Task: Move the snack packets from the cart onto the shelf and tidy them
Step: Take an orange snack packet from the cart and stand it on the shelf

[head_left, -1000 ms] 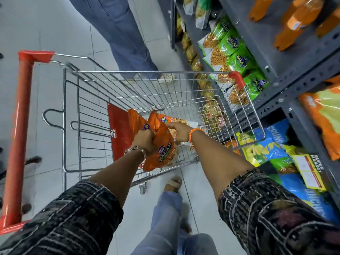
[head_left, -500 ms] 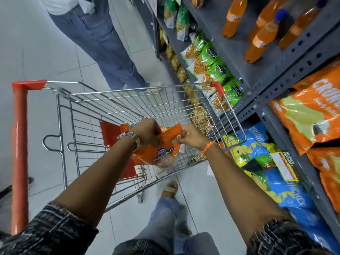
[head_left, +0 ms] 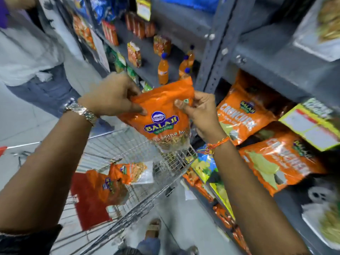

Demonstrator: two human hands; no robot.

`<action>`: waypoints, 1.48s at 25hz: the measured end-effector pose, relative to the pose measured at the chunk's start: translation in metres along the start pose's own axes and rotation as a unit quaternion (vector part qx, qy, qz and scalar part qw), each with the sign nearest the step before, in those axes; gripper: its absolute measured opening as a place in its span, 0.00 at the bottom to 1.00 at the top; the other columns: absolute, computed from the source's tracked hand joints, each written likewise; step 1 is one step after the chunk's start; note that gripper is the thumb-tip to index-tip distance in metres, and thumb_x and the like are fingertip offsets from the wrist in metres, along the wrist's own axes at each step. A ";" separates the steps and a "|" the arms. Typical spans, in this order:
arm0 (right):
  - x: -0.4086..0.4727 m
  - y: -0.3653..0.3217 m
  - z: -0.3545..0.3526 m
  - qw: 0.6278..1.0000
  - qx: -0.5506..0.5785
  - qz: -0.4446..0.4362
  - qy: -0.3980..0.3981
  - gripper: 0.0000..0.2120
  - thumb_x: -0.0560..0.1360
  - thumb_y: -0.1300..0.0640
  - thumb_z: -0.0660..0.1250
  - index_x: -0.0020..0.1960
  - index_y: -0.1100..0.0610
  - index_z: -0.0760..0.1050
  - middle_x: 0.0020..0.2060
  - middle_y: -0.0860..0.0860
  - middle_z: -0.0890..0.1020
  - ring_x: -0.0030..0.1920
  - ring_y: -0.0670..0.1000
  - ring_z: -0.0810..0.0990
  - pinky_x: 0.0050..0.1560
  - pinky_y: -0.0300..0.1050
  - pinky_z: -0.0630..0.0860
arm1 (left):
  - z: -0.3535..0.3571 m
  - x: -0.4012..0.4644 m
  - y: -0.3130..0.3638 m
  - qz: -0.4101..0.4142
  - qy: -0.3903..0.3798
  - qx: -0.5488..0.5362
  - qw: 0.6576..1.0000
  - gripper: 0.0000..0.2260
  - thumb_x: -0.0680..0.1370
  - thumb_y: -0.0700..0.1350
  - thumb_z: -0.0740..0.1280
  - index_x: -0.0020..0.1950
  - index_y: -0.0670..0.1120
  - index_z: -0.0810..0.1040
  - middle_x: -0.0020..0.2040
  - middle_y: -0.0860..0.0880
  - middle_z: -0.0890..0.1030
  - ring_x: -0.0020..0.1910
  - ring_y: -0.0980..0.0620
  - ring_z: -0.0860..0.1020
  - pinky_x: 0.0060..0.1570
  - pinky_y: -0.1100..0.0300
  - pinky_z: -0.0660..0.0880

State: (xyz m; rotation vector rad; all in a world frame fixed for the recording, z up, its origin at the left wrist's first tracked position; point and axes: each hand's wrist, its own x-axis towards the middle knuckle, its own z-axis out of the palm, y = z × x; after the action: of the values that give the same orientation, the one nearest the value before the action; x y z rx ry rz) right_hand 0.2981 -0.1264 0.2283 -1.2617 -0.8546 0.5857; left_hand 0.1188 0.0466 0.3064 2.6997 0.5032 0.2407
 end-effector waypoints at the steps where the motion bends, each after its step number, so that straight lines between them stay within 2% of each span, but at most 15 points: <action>1: 0.001 -0.021 -0.010 1.000 0.002 -0.018 0.022 0.07 0.73 0.69 0.74 0.46 0.58 0.85 0.39 0.46 0.89 0.40 0.44 0.86 0.46 0.45 0.85 | -0.010 0.006 0.007 0.014 0.015 -0.017 1.000 0.14 0.66 0.53 0.82 0.35 0.45 0.84 0.27 0.46 0.80 0.25 0.53 0.74 0.27 0.56 0.70; 3: 0.002 -0.059 -0.025 0.997 0.007 -0.052 0.056 0.07 0.74 0.68 0.74 0.45 0.58 0.86 0.40 0.48 0.90 0.41 0.47 0.88 0.43 0.44 0.85 | -0.028 0.020 0.018 0.030 0.067 -0.076 0.994 0.18 0.63 0.58 0.82 0.37 0.44 0.86 0.29 0.44 0.82 0.25 0.57 0.73 0.27 0.53 0.73; 6: -0.001 -0.116 -0.046 0.988 0.032 -0.082 0.123 0.04 0.76 0.67 0.73 0.46 0.60 0.85 0.40 0.51 0.90 0.40 0.49 0.89 0.41 0.45 0.85 | -0.039 0.046 0.042 0.057 0.144 -0.222 0.963 0.14 0.64 0.55 0.82 0.36 0.47 0.85 0.30 0.50 0.85 0.26 0.58 0.78 0.27 0.64 0.75; 7: -0.003 -0.133 -0.053 0.984 0.044 -0.091 0.149 0.03 0.76 0.67 0.73 0.47 0.60 0.84 0.40 0.51 0.90 0.40 0.50 0.89 0.41 0.46 0.85 | -0.039 0.056 0.054 0.074 0.154 -0.300 0.939 0.10 0.66 0.52 0.82 0.36 0.47 0.85 0.33 0.54 0.87 0.28 0.59 0.81 0.31 0.65 0.78; 9: -0.009 -0.166 -0.066 0.973 0.064 -0.106 0.193 0.04 0.76 0.66 0.73 0.46 0.59 0.84 0.39 0.51 0.90 0.39 0.50 0.90 0.40 0.46 0.85 | -0.033 0.078 0.087 0.124 0.165 -0.455 0.866 0.04 0.71 0.44 0.78 0.37 0.48 0.86 0.38 0.53 0.88 0.36 0.55 0.86 0.42 0.57 0.84; 12: -0.021 -0.212 -0.087 0.960 0.065 -0.136 0.237 0.05 0.76 0.66 0.74 0.46 0.58 0.85 0.40 0.52 0.90 0.40 0.52 0.90 0.42 0.48 0.85 | -0.029 0.112 0.141 0.159 0.163 -0.631 0.742 0.07 0.79 0.35 0.69 0.45 0.42 0.85 0.46 0.45 0.88 0.49 0.44 0.85 0.57 0.42 0.81; 15: -0.035 -0.256 -0.112 0.942 0.054 -0.161 0.288 0.02 0.76 0.66 0.74 0.47 0.60 0.84 0.39 0.53 0.90 0.39 0.52 0.89 0.41 0.48 0.85 | -0.043 0.143 0.204 0.167 0.130 -0.691 0.692 0.04 0.80 0.39 0.69 0.48 0.41 0.83 0.51 0.42 0.88 0.53 0.41 0.83 0.60 0.41 0.80; 18: -0.051 -0.289 -0.141 0.931 0.061 -0.141 0.331 0.02 0.77 0.63 0.73 0.49 0.60 0.83 0.40 0.54 0.90 0.39 0.52 0.90 0.40 0.49 0.86 | -0.052 0.165 0.263 0.170 0.093 -0.705 0.682 0.04 0.79 0.42 0.71 0.47 0.43 0.83 0.46 0.45 0.89 0.43 0.49 0.87 0.50 0.50 0.84; 21: -0.064 -0.311 -0.172 0.916 0.076 -0.112 0.378 0.09 0.77 0.61 0.73 0.57 0.62 0.83 0.51 0.59 0.89 0.43 0.56 0.89 0.47 0.56 0.87 | -0.049 0.185 0.315 0.163 0.043 -0.716 0.677 0.06 0.77 0.45 0.74 0.49 0.42 0.83 0.47 0.42 0.88 0.43 0.47 0.88 0.49 0.48 0.84; 23: -0.071 -0.323 -0.194 0.900 0.083 -0.103 0.414 0.08 0.77 0.60 0.73 0.55 0.60 0.82 0.51 0.59 0.87 0.46 0.58 0.87 0.51 0.60 0.85 | -0.045 0.197 0.347 0.157 0.018 -0.723 0.673 0.10 0.76 0.46 0.75 0.51 0.41 0.83 0.48 0.41 0.88 0.42 0.46 0.88 0.46 0.48 0.84; 28: -0.090 -0.350 -0.256 0.871 0.087 -0.072 0.478 0.07 0.75 0.59 0.75 0.52 0.58 0.80 0.52 0.60 0.88 0.46 0.59 0.88 0.37 0.57 0.84 | -0.031 0.229 0.424 0.149 -0.039 -0.723 0.674 0.08 0.74 0.47 0.77 0.44 0.44 0.82 0.43 0.44 0.88 0.40 0.47 0.87 0.43 0.49 0.85; 30: -0.096 -0.361 -0.280 0.860 0.076 -0.074 0.499 0.11 0.74 0.59 0.77 0.54 0.58 0.80 0.54 0.61 0.87 0.50 0.60 0.87 0.42 0.60 0.84 | -0.025 0.240 0.452 0.130 -0.050 -0.729 0.670 0.09 0.73 0.45 0.78 0.39 0.45 0.80 0.36 0.47 0.88 0.32 0.51 0.86 0.37 0.55 0.83; 33: -0.102 -0.373 -0.312 0.845 0.063 -0.094 0.523 0.20 0.74 0.60 0.77 0.64 0.60 0.78 0.58 0.60 0.86 0.56 0.62 0.86 0.59 0.66 0.81 | -0.014 0.254 0.490 0.104 -0.074 -0.731 0.670 0.11 0.73 0.46 0.79 0.49 0.43 0.82 0.41 0.46 0.87 0.34 0.50 0.85 0.40 0.54 0.82; 35: -0.104 -0.375 -0.335 0.851 0.045 -0.103 0.514 0.14 0.77 0.60 0.74 0.61 0.59 0.79 0.58 0.59 0.86 0.54 0.60 0.86 0.63 0.64 0.80 | -0.008 0.263 0.511 0.086 -0.111 -0.726 0.674 0.09 0.76 0.47 0.76 0.50 0.45 0.80 0.45 0.45 0.85 0.39 0.48 0.83 0.40 0.54 0.83; 37: -0.104 -0.375 -0.352 0.856 0.030 -0.093 0.508 0.04 0.78 0.57 0.73 0.52 0.54 0.80 0.56 0.56 0.86 0.47 0.56 0.86 0.59 0.61 0.81 | -0.005 0.267 0.529 0.074 -0.150 -0.716 0.677 0.06 0.80 0.47 0.71 0.51 0.46 0.79 0.45 0.47 0.86 0.42 0.48 0.82 0.36 0.57 0.83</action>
State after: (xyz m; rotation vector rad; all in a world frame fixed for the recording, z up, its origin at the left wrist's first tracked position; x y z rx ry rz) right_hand 0.4987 -0.4955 0.5425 -1.1881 -0.0480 -0.2441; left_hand 0.5284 -0.3075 0.5473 1.1424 -0.0842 0.1183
